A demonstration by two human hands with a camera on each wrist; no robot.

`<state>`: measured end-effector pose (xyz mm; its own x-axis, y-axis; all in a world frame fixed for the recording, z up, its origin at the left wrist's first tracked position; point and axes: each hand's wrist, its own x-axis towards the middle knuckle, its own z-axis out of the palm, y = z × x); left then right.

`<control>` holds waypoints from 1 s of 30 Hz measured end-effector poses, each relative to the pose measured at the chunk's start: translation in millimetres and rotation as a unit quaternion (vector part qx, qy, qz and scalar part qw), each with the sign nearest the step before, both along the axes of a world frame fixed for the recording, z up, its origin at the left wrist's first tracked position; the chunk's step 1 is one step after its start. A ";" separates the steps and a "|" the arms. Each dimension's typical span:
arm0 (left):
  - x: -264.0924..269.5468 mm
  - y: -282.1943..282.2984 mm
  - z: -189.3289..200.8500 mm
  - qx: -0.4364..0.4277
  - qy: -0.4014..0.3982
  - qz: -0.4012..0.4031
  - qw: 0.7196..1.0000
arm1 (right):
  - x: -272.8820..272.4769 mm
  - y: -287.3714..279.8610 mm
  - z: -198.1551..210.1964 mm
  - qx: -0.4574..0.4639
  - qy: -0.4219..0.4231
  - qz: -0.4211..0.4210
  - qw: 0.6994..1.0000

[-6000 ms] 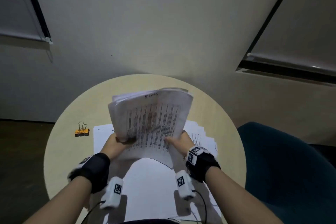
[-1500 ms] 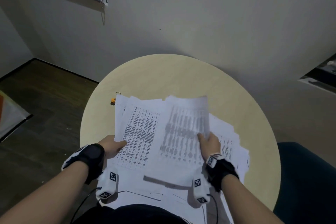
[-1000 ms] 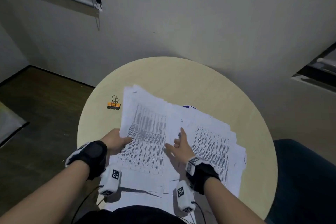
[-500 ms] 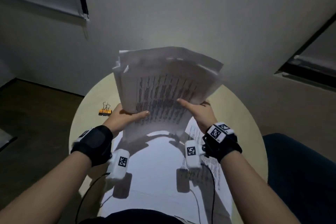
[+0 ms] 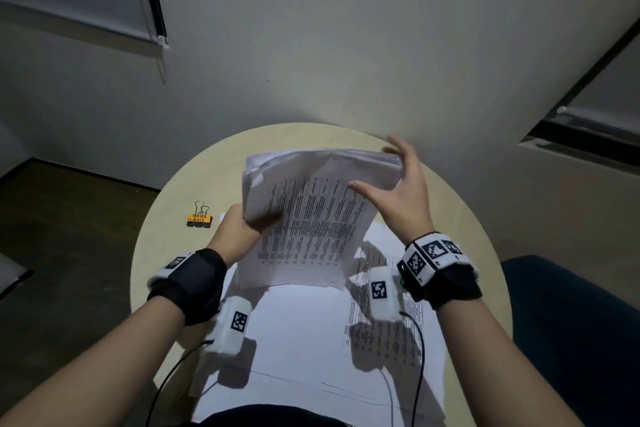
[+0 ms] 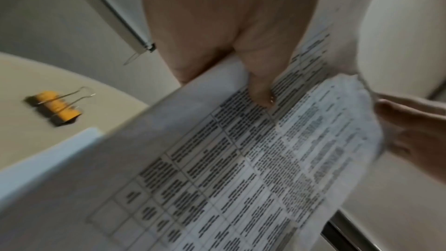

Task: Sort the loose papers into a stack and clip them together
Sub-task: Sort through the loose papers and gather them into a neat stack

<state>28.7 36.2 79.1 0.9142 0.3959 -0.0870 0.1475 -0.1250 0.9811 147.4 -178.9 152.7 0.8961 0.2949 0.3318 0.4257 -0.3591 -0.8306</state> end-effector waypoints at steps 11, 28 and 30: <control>15.1 17.5 28.9 0.280 -0.114 0.176 0.937 | -1.0 0.9 19.5 -0.062 -0.007 0.103 0.993; -32.3 8.7 -57.4 -0.111 0.016 0.128 0.985 | -38.3 -74.2 -132.3 0.055 0.289 -0.031 0.955; -32.2 4.9 -63.7 -0.125 0.010 0.141 0.982 | -41.6 -75.2 -136.3 0.056 0.297 -0.025 0.953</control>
